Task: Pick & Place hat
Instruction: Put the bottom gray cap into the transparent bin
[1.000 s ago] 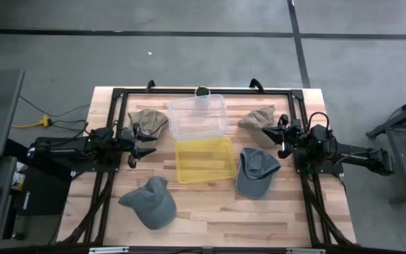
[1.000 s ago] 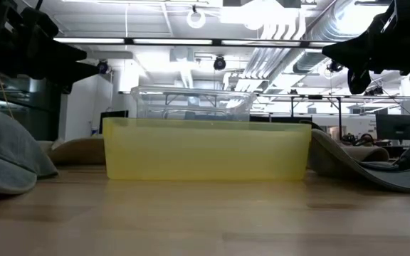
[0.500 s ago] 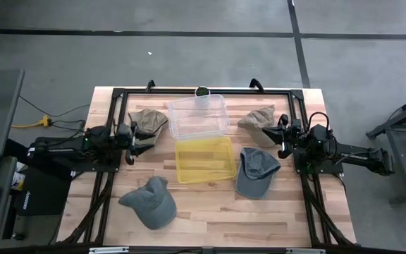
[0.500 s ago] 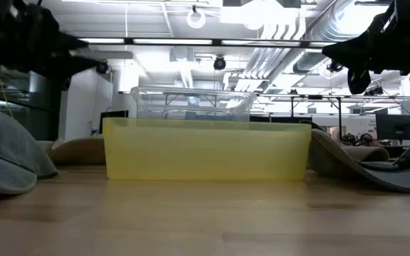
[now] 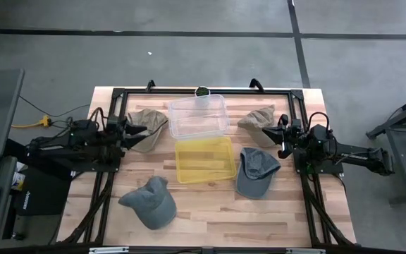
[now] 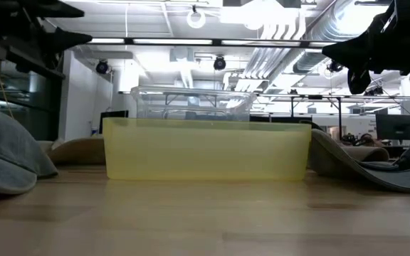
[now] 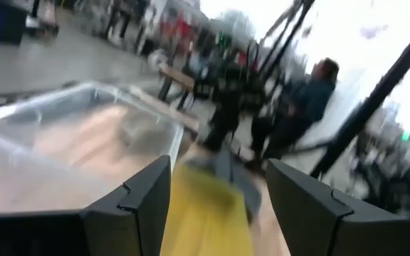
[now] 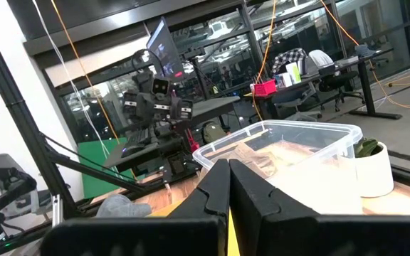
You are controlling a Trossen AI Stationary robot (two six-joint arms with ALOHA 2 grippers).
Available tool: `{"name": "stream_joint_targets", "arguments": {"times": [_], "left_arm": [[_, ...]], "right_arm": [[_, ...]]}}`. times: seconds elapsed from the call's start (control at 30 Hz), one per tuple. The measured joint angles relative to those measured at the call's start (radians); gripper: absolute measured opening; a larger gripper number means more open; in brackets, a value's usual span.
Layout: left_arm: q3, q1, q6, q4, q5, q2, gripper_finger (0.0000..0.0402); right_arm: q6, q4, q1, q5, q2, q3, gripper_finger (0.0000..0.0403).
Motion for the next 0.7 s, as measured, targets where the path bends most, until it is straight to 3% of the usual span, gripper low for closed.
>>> {"name": "stream_joint_targets", "arguments": {"times": [0.1,0.37,0.7], "left_arm": [[0.081,0.000,0.003,-0.172,0.022,0.039,0.0209],[0.280,0.000,-0.092,-0.385,0.109,0.230,0.0209],[0.507,0.000,-0.167,-0.664,0.353,0.576,0.0209]], "right_arm": [[0.000,0.000,0.000,0.000,0.000,0.000,0.0000],[0.000,0.000,0.000,0.000,0.000,0.000,0.0000],[0.000,0.000,0.000,0.000,0.000,0.000,0.0000]]}}
